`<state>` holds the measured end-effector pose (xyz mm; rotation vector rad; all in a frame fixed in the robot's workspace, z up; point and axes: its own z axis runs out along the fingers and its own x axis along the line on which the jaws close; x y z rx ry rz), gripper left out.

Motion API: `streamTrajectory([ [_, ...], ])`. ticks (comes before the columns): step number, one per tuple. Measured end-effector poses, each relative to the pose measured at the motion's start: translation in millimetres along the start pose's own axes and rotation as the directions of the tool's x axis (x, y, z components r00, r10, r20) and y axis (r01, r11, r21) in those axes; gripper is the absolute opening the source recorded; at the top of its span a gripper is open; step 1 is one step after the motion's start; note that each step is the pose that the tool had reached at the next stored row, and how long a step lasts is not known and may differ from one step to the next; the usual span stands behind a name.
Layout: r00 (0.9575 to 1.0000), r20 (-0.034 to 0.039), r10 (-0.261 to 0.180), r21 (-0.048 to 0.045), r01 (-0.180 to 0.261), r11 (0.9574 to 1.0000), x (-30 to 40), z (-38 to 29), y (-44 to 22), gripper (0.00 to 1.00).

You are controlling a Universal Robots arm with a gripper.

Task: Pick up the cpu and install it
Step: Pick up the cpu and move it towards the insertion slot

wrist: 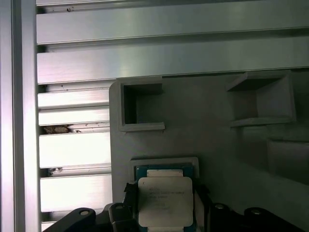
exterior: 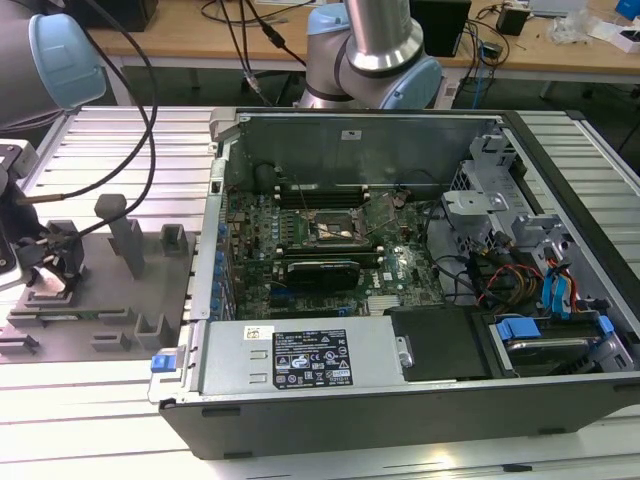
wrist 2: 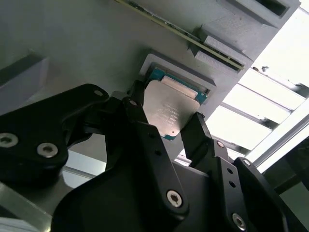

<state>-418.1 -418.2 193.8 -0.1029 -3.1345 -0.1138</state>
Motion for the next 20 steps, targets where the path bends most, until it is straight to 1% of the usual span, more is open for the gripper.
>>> streamTrajectory([
  [2,1.0000,0.0002,0.000,-0.0002,0.000,1.0000,0.0,-0.1,0.0,0.55],
  [4,1.0000,0.0000,0.000,0.0000,0.000,1.0000,0.1,-2.6,0.2,0.55],
  [8,1.0000,0.0000,0.000,0.0000,0.000,1.0000,0.1,-11.9,0.9,0.55],
  [11,1.0000,0.0000,0.000,-0.0001,0.000,1.0000,0.1,-16.5,1.2,0.55],
  [13,1.0000,0.0000,0.000,-0.0001,0.000,1.0000,0.1,-23.0,1.7,0.55],
  [15,1.0000,0.0000,0.000,-0.0001,0.000,1.0000,0.2,-27.9,2.1,0.55],
  [16,1.0000,0.0001,0.000,0.0000,0.000,1.0000,0.2,-32.1,2.4,0.55],
  [20,1.0000,0.0002,0.000,0.0000,0.000,1.0000,0.3,-44.8,3.4,0.55],
])
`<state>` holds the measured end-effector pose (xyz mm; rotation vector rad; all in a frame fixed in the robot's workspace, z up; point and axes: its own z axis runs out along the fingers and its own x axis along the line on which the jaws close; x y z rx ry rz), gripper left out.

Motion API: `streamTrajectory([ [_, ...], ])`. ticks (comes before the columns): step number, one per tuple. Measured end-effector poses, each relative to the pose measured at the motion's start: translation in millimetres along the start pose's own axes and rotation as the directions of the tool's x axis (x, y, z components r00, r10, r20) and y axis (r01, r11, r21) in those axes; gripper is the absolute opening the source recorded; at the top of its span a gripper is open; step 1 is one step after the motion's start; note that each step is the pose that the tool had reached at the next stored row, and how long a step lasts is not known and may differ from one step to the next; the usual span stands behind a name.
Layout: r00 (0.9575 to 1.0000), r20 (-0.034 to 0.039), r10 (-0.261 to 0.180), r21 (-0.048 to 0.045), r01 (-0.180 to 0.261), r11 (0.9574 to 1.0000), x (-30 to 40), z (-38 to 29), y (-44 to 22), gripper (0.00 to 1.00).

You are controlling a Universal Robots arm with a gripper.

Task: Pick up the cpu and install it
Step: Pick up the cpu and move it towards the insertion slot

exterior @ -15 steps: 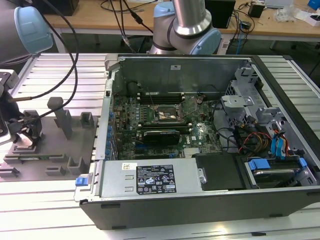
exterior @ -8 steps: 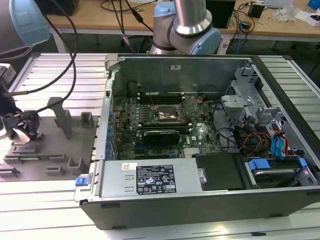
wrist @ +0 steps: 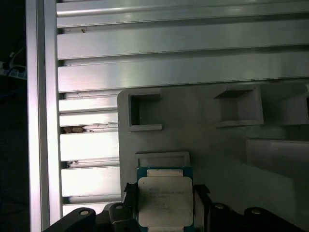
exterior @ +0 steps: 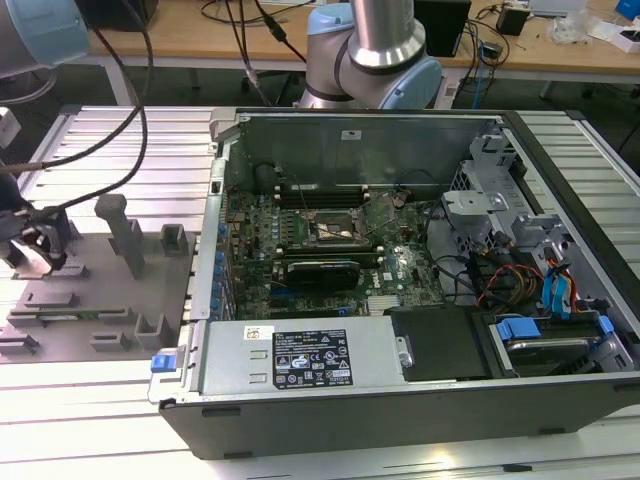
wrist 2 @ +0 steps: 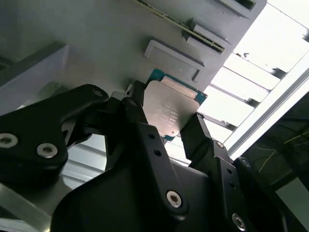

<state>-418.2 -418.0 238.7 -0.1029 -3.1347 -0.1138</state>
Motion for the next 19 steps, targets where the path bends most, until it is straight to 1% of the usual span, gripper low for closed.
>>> streamTrajectory([
  [2,1.0000,0.0000,0.000,0.0000,0.000,1.0000,0.0,-4.7,0.4,0.55],
  [4,1.0000,0.0000,0.000,0.0000,0.000,1.0000,0.1,-13.1,1.0,0.55],
  [6,1.0000,0.0000,0.000,-0.0001,0.000,1.0000,0.1,-18.5,1.4,0.55],
  [11,1.0000,0.0000,0.000,-0.0001,0.000,1.0000,0.2,-26.6,2.0,0.55],
  [15,1.0000,0.0001,0.000,-0.0001,0.000,1.0000,0.2,-29.5,2.2,0.55],
  [18,1.0000,0.0000,0.000,0.0000,0.000,1.0000,0.2,-34.8,2.6,0.55],
  [19,1.0000,0.0001,0.000,-0.0001,0.000,1.0000,0.2,-37.6,2.8,0.55],
])
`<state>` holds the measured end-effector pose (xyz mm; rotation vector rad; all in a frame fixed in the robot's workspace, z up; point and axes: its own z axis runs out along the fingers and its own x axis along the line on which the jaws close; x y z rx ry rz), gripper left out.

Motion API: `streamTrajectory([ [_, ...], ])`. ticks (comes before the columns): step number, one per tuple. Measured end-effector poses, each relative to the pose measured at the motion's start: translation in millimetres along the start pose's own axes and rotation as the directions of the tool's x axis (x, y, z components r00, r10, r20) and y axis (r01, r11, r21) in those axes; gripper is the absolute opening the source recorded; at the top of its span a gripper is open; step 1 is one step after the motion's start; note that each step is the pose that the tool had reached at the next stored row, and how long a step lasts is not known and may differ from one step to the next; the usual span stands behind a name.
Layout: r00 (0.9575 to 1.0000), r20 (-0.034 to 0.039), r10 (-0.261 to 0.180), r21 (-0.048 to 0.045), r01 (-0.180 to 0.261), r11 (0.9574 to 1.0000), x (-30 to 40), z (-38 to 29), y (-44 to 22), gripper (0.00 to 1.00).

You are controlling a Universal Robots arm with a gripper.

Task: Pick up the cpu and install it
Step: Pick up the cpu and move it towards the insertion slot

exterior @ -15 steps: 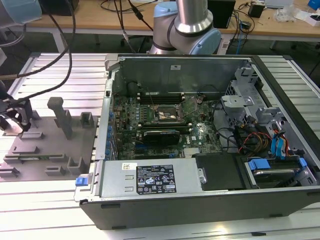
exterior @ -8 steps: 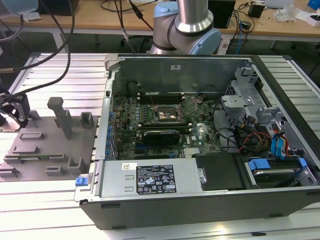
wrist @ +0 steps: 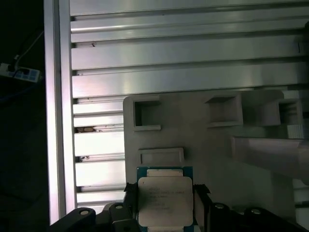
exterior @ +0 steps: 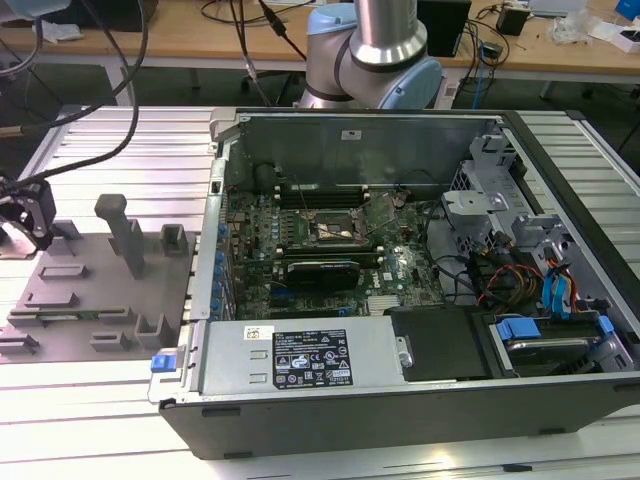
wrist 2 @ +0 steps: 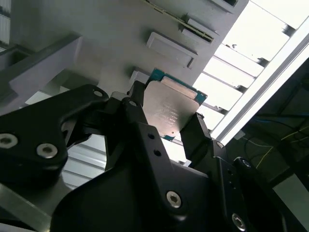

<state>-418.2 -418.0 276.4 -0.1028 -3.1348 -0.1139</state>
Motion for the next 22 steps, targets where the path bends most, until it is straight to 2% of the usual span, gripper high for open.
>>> streamTrajectory([
  [8,1.0000,-0.0001,0.000,0.0000,0.000,1.0000,0.1,-18.6,1.5,0.55],
  [22,1.0000,-0.0001,0.000,-0.0001,0.000,1.0000,0.2,-37.7,3.2,0.55],
])
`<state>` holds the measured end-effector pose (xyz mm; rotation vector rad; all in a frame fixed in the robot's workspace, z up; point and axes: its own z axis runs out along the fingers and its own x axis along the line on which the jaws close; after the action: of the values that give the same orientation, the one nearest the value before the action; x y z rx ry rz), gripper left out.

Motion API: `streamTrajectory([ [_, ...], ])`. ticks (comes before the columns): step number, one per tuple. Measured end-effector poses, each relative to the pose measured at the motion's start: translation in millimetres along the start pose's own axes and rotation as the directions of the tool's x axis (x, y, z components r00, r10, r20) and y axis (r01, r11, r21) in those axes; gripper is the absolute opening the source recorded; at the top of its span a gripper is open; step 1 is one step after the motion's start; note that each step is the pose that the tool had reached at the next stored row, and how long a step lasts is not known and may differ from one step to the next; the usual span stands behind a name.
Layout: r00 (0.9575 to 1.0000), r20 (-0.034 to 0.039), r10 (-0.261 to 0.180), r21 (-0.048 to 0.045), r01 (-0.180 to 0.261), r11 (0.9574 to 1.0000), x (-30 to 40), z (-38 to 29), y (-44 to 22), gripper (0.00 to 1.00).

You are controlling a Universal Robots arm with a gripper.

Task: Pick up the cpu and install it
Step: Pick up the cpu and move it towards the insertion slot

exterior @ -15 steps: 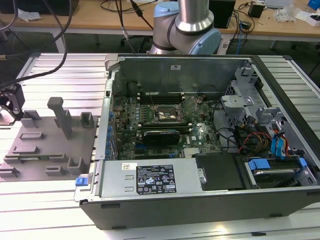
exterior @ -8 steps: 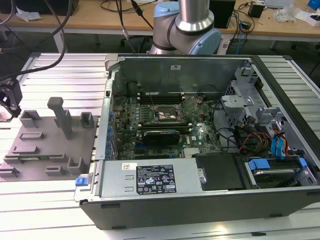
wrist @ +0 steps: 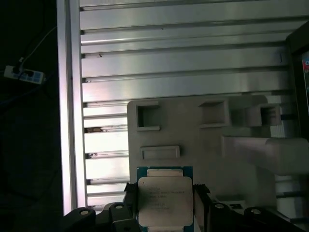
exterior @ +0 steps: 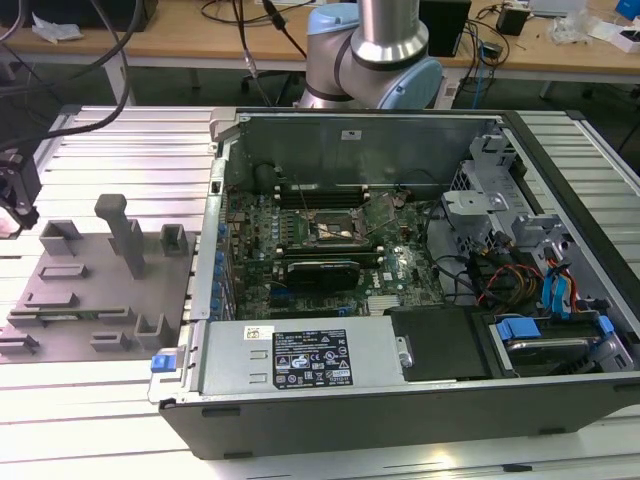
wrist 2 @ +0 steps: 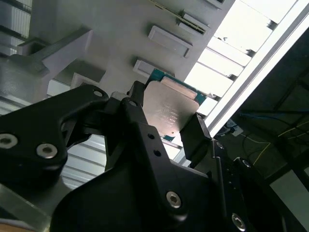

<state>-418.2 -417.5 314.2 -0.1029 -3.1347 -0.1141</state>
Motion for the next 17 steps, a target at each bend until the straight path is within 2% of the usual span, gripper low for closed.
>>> streamTrajectory([
  [7,1.0000,0.0001,0.000,-0.0001,0.000,1.0000,0.1,-7.5,1.0,0.55],
  [17,1.0000,0.0000,0.000,0.0000,0.000,1.0000,0.2,-28.6,2.8,0.55],
])
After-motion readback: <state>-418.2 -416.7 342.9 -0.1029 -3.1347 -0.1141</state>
